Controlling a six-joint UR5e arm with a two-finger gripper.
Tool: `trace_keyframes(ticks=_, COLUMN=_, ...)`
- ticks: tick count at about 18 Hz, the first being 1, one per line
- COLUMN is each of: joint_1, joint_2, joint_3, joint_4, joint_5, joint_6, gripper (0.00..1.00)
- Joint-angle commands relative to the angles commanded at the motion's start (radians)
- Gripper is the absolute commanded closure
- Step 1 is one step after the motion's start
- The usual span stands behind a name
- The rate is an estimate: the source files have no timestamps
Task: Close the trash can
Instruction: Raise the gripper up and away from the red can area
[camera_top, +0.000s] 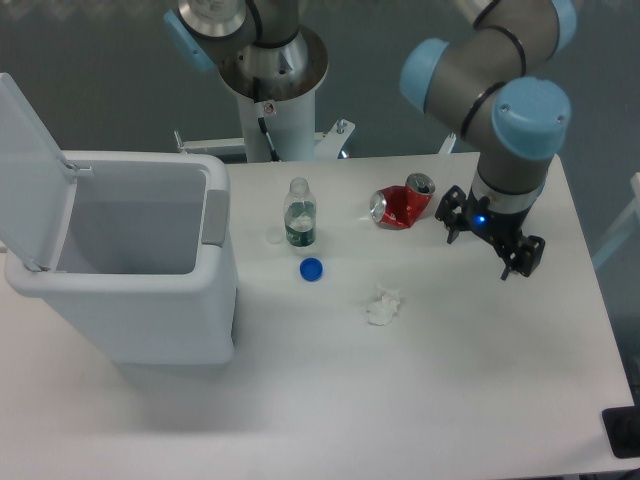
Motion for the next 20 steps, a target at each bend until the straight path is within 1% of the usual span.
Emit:
trace_keyframes(ticks=2, joint_1=0.005, joint_2=0.018, joint_3=-0.017, joint_4=-0.009, joint_5=-0.050, joint_6=-0.023, gripper=0.00)
trace_keyframes(ticks=4, joint_1=0.006, joint_2=0.058, joint_3=-0.019, joint_4=-0.041, joint_5=-0.090, joint_6=-0.072, gripper=0.00)
trace_keyframes(ticks=5, joint_1=0.008, joint_2=0.075, joint_3=-0.019, joint_4=-0.063, joint_5=-0.107, joint_6=-0.092, gripper=0.00)
trace_keyframes(ticks=8, joint_1=0.014, joint_2=0.153, joint_3=-0.028, joint_4=-0.161, joint_5=-0.158, joint_6=-0.141, gripper=0.03)
trace_keyframes(ticks=10, joint_1=0.026, joint_2=0.228, joint_3=-0.054, joint_4=-0.222, joint_5=-0.190, joint_6=-0.161, gripper=0.16)
trace_keyframes(ticks=11, joint_1=0.034, joint_2=0.268, joint_3=-0.070, joint_4=-0.238, joint_5=-0.199, joint_6=-0.161, gripper=0.25)
trace_keyframes(ticks=13, joint_1=0.046, joint_2=0.337, joint_3=-0.103, joint_4=-0.256, joint_5=-0.210, joint_6=-0.161, gripper=0.37)
trace_keyframes(ticks=15, joint_1=0.051, joint_2=0.386, joint_3=-0.129, joint_4=-0.273, joint_5=-0.215, joint_6=-0.163, gripper=0.48)
trace_keyframes(ticks=17, joint_1=0.051, joint_2=0.414, joint_3=-0.137, joint_4=-0.279, joint_5=-0.230, joint_6=-0.164, gripper=0.53)
trace_keyframes(ticks=19, joint_1=0.048, joint_2=0.439, joint_3=-0.134, joint_4=-0.294, joint_5=-0.287, joint_6=-0.193, gripper=0.60)
trace_keyframes(ticks=20, joint_1=0.046, joint_2=0.459, joint_3=-0.132, joint_4=-0.296, joint_5=-0.313, joint_6=-0.218, gripper=0.60)
